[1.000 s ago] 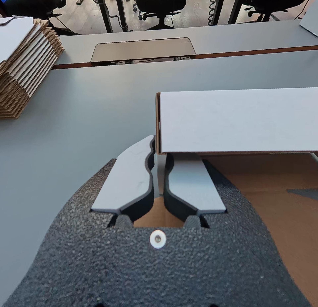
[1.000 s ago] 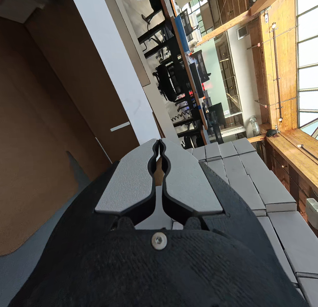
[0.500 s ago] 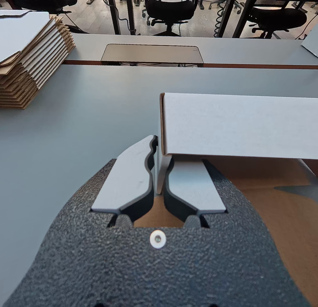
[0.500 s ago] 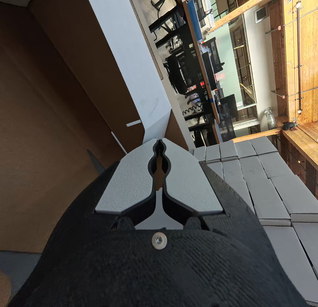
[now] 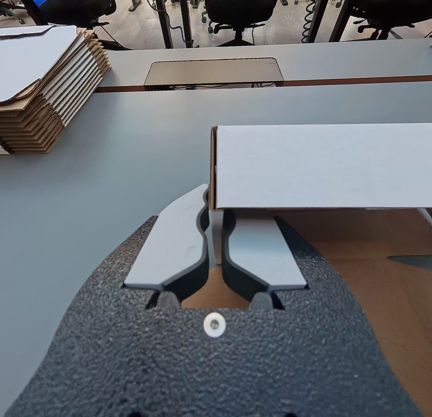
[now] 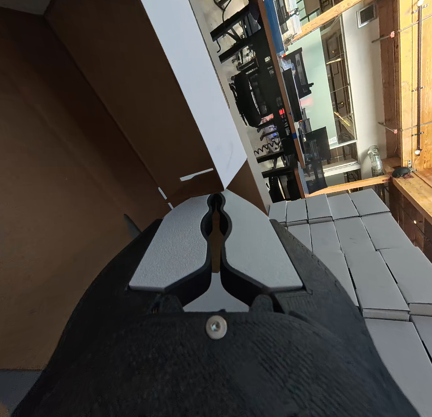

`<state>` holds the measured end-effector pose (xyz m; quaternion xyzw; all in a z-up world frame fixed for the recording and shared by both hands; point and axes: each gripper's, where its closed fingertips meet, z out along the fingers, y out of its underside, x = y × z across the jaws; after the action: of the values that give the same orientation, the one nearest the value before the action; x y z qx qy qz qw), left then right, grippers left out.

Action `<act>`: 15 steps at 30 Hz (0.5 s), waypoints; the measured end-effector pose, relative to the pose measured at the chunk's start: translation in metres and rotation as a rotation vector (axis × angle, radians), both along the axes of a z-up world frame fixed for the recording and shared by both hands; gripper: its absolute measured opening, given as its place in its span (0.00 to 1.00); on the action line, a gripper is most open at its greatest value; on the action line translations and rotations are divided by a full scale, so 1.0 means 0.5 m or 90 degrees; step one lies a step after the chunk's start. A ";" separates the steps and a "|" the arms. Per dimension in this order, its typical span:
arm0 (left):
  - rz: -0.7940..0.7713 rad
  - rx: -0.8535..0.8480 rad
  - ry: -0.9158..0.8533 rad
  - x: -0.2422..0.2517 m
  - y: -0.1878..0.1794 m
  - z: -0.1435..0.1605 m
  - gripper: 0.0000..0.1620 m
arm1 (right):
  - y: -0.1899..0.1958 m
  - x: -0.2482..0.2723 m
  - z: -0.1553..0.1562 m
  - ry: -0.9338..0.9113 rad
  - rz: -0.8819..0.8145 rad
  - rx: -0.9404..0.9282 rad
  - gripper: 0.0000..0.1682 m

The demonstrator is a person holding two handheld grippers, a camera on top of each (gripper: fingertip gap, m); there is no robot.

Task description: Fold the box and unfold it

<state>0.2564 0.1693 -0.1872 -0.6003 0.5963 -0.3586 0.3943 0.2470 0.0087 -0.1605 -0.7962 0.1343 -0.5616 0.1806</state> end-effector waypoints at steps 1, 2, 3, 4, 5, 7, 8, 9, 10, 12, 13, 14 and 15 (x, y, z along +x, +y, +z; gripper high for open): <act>0.001 0.012 0.001 0.000 -0.001 0.000 0.04 | -0.006 0.005 -0.001 -0.003 -0.010 0.005 0.00; 0.002 0.025 0.002 0.000 -0.003 -0.001 0.04 | -0.008 0.006 0.004 -0.005 -0.018 0.028 0.00; 0.003 0.036 0.002 0.000 -0.004 -0.001 0.04 | -0.007 0.003 0.014 -0.013 -0.022 0.067 0.00; 0.003 0.044 0.000 0.000 -0.004 0.000 0.04 | 0.000 -0.001 0.022 -0.016 -0.017 0.103 0.00; 0.002 0.047 -0.001 0.000 -0.006 0.001 0.04 | 0.006 -0.003 0.020 -0.003 -0.012 0.134 0.00; 0.003 0.051 0.001 0.000 -0.006 0.000 0.04 | 0.022 0.000 -0.001 0.068 -0.001 0.244 0.00; 0.005 0.051 0.001 0.000 -0.005 0.000 0.04 | 0.027 0.002 -0.010 0.111 0.001 0.325 0.00; 0.006 0.051 -0.002 -0.001 -0.004 0.001 0.04 | 0.031 0.002 -0.013 0.153 0.005 0.413 0.00; 0.007 0.052 -0.007 -0.002 -0.004 0.003 0.04 | 0.040 0.000 -0.009 0.202 0.018 0.520 0.00; -0.001 0.063 -0.011 -0.003 -0.010 0.005 0.04 | 0.061 -0.007 0.007 0.308 0.057 0.721 0.00; -0.003 0.073 -0.012 -0.004 -0.013 0.005 0.04 | 0.072 -0.011 0.021 0.342 0.088 0.795 0.00; -0.006 0.080 -0.011 -0.005 -0.016 0.005 0.04 | 0.081 -0.015 0.032 0.373 0.111 0.867 0.00; -0.007 0.086 -0.009 -0.005 -0.018 0.004 0.04 | 0.087 -0.018 0.039 0.404 0.124 0.922 0.00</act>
<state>0.2537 0.1602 -0.1851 -0.5666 0.6192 -0.3242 0.4363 0.2378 0.0522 -0.1411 -0.6113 0.4407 -0.0627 0.6544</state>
